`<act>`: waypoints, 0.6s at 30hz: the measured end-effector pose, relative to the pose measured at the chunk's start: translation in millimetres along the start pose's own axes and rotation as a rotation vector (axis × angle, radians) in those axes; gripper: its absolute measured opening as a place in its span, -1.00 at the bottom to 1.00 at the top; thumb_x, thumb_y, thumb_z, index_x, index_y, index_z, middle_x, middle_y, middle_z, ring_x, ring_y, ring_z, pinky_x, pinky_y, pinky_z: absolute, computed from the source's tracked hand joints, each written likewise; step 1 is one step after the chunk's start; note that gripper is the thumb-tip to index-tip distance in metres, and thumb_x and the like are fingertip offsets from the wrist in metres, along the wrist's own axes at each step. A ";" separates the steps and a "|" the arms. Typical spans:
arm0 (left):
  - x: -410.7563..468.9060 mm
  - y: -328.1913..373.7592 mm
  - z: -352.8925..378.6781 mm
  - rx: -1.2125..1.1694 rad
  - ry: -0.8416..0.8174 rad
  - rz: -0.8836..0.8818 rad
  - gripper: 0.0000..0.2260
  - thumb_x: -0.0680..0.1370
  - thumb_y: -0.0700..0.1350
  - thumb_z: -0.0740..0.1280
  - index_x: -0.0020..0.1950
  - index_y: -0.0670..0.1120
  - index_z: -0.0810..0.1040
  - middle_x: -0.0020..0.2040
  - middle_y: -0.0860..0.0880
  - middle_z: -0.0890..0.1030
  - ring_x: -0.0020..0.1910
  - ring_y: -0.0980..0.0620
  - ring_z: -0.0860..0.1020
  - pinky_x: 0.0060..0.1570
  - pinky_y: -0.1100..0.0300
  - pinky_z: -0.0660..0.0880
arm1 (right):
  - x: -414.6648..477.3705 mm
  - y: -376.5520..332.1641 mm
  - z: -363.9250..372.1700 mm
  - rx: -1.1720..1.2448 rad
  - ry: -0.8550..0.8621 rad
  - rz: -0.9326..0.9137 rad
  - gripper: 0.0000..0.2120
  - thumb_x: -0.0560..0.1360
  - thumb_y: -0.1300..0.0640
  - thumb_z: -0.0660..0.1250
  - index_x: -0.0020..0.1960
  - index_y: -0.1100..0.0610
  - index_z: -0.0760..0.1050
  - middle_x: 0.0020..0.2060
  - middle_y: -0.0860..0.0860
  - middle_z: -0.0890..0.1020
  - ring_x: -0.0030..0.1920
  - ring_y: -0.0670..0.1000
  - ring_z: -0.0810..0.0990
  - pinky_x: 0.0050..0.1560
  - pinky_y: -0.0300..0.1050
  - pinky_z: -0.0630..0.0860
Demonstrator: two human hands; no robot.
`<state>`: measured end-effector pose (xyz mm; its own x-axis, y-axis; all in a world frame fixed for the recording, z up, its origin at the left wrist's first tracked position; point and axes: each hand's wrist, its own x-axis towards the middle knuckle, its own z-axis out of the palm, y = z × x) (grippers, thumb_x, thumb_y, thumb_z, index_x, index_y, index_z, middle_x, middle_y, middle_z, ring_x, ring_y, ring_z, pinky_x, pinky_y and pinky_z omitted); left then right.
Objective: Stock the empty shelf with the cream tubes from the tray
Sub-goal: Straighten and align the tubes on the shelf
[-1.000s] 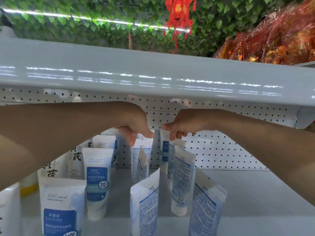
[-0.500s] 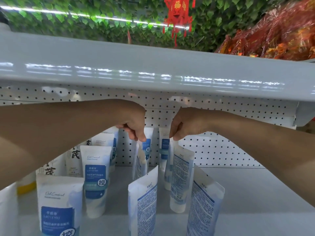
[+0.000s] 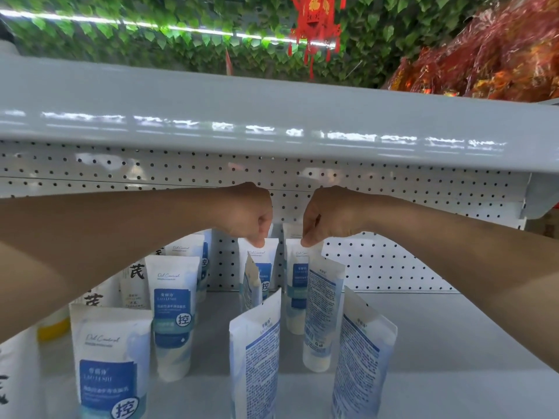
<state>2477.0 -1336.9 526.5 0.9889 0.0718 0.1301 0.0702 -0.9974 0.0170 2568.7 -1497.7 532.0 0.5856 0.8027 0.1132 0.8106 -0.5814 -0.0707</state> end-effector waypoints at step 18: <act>3.5 -4.8 1.2 -0.017 0.012 0.003 -0.89 0.46 -0.09 0.48 -0.20 0.06 0.58 -0.07 0.06 0.67 -0.01 0.04 0.63 0.10 0.16 0.56 | 1.2 3.2 -0.5 -0.077 0.009 -0.044 -0.79 0.47 0.03 0.47 0.05 0.10 0.67 -0.07 -0.06 0.67 0.01 -0.05 0.60 0.04 -0.20 0.51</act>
<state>2480.3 -1332.0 525.7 0.9875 0.0688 0.1418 0.0646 -0.9973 0.0334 2572.1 -1498.7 532.4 0.5492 0.8264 0.1239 0.8321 -0.5545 0.0105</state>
